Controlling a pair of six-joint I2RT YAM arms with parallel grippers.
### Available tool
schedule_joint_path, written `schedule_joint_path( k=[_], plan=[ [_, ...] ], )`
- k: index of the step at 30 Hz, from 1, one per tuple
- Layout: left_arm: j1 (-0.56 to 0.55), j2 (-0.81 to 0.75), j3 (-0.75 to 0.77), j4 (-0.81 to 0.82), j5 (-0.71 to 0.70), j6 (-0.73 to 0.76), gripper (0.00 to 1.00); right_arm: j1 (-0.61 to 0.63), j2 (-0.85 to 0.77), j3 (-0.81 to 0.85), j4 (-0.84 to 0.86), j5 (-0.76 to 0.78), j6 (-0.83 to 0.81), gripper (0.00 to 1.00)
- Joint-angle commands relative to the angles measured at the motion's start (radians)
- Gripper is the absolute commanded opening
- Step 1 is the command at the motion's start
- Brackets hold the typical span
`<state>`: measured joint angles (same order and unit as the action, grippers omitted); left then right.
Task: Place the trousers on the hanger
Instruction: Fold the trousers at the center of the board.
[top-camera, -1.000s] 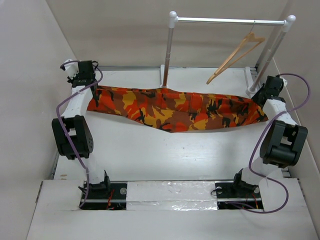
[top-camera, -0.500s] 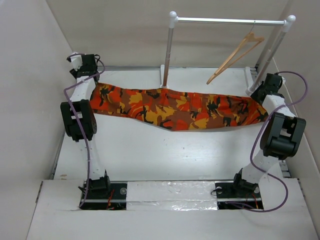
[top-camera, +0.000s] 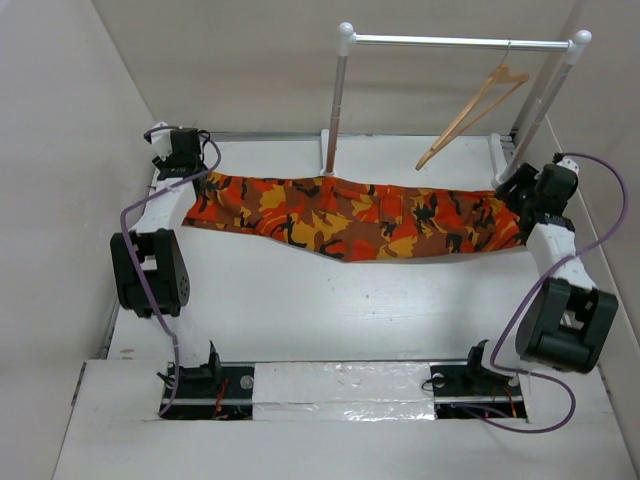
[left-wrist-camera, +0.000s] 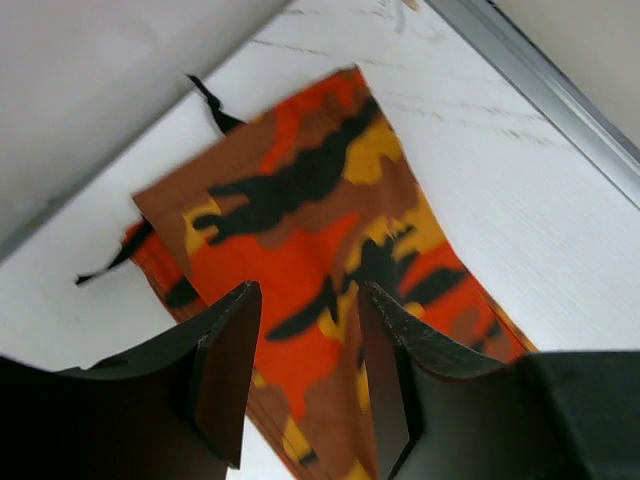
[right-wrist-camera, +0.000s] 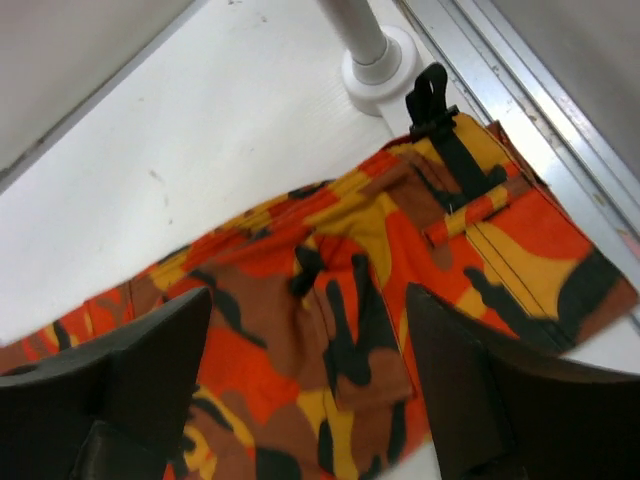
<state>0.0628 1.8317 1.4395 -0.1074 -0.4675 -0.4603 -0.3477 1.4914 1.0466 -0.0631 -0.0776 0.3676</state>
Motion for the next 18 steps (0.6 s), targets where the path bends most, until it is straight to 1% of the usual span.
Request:
schedule_joint_path(
  k=[1,2,3,4,5,6,8,10,11,12,14,15,17,18],
  plan=[
    [-0.012,-0.176,-0.121,0.04,0.073,-0.058,0.39,0.012,-0.153,-0.118,0.106,-0.01,-0.018,0.65],
    [-0.012,-0.193,-0.146,0.023,0.07,-0.069,0.3,0.012,-0.225,-0.161,0.114,-0.004,-0.021,0.44],
    [-0.012,-0.207,-0.175,0.008,0.072,-0.069,0.25,0.012,-0.259,-0.245,0.137,-0.008,-0.028,0.07],
    [0.0,-0.227,-0.224,-0.003,0.082,-0.069,0.22,0.012,-0.287,-0.285,0.147,-0.013,-0.03,0.0],
    [0.032,-0.233,-0.246,-0.017,0.111,-0.074,0.14,0.012,-0.334,-0.324,0.152,-0.04,-0.032,0.0],
    [0.046,-0.241,-0.275,-0.018,0.136,-0.087,0.12,0.012,-0.354,-0.394,0.169,-0.059,-0.035,0.0],
    [0.072,-0.255,-0.346,-0.015,0.199,-0.087,0.12,0.012,-0.394,-0.462,0.195,-0.109,-0.036,0.0],
    [0.072,-0.246,-0.384,-0.012,0.222,-0.083,0.17,0.012,-0.445,-0.548,0.233,-0.117,-0.038,0.0],
    [0.072,-0.236,-0.384,-0.021,0.243,-0.086,0.23,0.021,-0.456,-0.568,0.235,-0.116,-0.039,0.04],
    [0.072,-0.224,-0.381,-0.032,0.256,-0.092,0.28,0.021,-0.468,-0.585,0.238,-0.117,-0.042,0.15],
    [0.072,-0.192,-0.372,-0.035,0.294,-0.109,0.4,0.012,-0.461,-0.621,0.249,-0.113,-0.045,0.33],
    [0.072,-0.184,-0.372,-0.026,0.305,-0.118,0.42,0.003,-0.451,-0.626,0.246,-0.122,-0.053,0.48],
    [0.072,-0.16,-0.369,-0.015,0.322,-0.146,0.43,-0.016,-0.419,-0.637,0.241,-0.126,-0.058,0.61],
    [0.072,-0.151,-0.367,-0.009,0.325,-0.152,0.43,-0.046,-0.407,-0.645,0.255,-0.122,-0.053,0.72]
  ],
)
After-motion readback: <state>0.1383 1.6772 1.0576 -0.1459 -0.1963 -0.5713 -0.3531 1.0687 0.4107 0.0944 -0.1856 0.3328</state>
